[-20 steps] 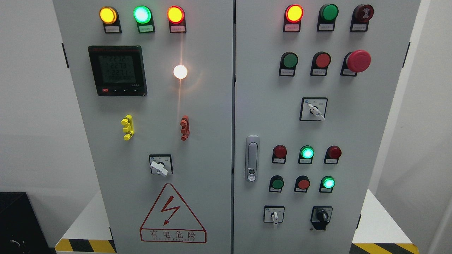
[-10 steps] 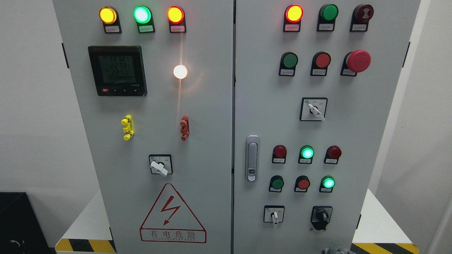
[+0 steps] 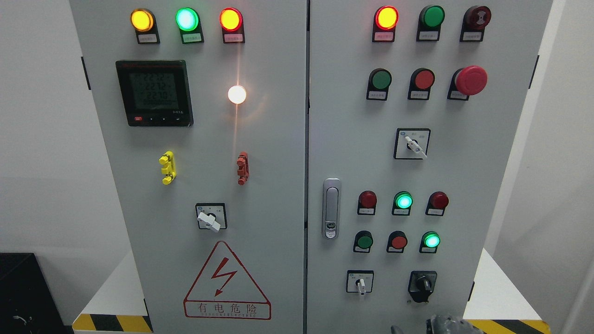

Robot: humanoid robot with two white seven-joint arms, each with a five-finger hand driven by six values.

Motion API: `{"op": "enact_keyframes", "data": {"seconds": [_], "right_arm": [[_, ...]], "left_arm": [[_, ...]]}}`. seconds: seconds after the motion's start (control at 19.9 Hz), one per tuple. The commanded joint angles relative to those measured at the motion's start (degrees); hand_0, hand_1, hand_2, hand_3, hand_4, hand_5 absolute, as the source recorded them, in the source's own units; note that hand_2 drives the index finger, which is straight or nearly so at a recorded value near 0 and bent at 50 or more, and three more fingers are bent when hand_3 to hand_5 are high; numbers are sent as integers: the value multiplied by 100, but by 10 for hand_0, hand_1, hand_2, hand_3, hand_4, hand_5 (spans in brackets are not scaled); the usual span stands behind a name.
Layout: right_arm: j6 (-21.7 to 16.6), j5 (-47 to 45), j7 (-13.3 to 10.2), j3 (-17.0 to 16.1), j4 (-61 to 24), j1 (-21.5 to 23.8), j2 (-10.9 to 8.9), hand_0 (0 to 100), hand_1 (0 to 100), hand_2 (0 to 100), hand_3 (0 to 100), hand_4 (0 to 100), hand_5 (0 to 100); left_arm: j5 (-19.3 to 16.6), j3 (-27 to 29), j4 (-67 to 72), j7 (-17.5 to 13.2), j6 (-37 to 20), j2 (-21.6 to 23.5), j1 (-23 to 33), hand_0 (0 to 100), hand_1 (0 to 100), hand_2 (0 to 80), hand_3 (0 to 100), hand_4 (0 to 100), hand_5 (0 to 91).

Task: Flip black knob to close circuit
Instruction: 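Raise the right hand up toward the black rotary knob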

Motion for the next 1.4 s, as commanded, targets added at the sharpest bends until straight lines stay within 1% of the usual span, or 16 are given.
{"op": "enact_keyframes", "data": {"seconds": [0.0, 0.15, 0.3, 0.6, 0.7, 1.15, 1.25, 1.35], "right_arm": [[50, 54, 143, -83, -100, -200, -85, 0, 0, 973, 1000, 983, 995], [59, 72, 196, -197, -65, -376, -111, 0, 0, 973, 1000, 983, 995], [59, 80, 284, -206, -47, -499, -155, 0, 0, 974, 1000, 983, 995], [68, 151, 311, -250, -73, -552, -181, 0, 0, 973, 1000, 982, 995], [68, 159, 389, -311, -82, -561, -181, 0, 0, 974, 1000, 982, 995], [85, 379, 407, -329, -47, -623, -173, 0, 0, 974, 1000, 983, 995], [182, 379, 416, -329, -47, -623, -173, 0, 0, 974, 1000, 983, 995], [182, 405, 416, -329, -21, -649, -181, 0, 0, 973, 1000, 983, 995]], "left_arm": [[0, 0, -167, -1, 5, 0, 132, 120, 556, 0, 0, 0, 0], [0, 0, -167, -1, 5, 0, 123, 120, 556, 0, 0, 0, 0], [0, 0, -167, -1, 5, 0, 132, 120, 556, 0, 0, 0, 0], [0, 0, -167, -1, 5, 0, 132, 120, 556, 0, 0, 0, 0], [0, 0, -167, -1, 5, 0, 132, 120, 556, 0, 0, 0, 0], [0, 0, -167, -1, 5, 0, 132, 120, 556, 0, 0, 0, 0], [0, 0, -167, -1, 5, 0, 132, 120, 556, 0, 0, 0, 0], [0, 0, -167, -1, 5, 0, 132, 120, 556, 0, 0, 0, 0]]}}
